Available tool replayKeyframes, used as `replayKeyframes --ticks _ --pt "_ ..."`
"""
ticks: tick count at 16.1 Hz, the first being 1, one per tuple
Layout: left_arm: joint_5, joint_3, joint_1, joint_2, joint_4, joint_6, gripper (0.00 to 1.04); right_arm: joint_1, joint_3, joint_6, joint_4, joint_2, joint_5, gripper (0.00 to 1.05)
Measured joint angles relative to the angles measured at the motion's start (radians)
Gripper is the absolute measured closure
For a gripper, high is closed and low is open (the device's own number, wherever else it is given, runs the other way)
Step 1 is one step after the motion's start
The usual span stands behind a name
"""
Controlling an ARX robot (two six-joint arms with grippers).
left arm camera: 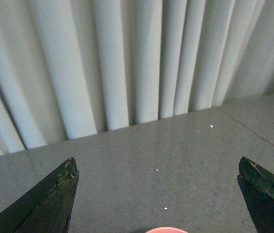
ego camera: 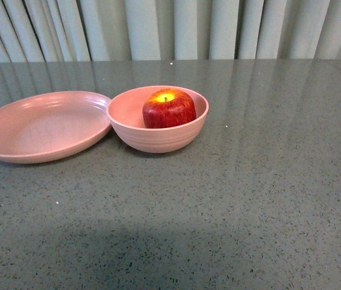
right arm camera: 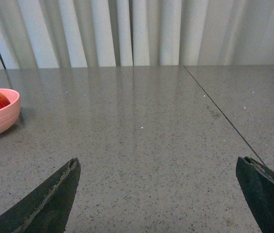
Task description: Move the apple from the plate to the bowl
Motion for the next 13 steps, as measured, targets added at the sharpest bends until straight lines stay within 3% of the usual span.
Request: replayKeyframes --ticks 7,8,10,13 --pt "-0.051 -0.175 0.105 -0.254 0.015 0.003 0.07 0.000 0.000 0.000 0.000 0.000 0.000 0.07" --pt "-0.158 -0.346 0.191 -0.447 -0.055 -0.002 0.30 0.000 0.000 0.000 0.000 0.000 0.000 0.07" --pt "-0.127 -0.541 0.253 -0.581 0.007 -0.003 0.51 0.000 0.000 0.000 0.000 0.000 0.000 0.07" --pt "-0.081 -0.737 0.276 -0.671 0.079 -0.003 0.84 0.000 0.000 0.000 0.000 0.000 0.000 0.07"
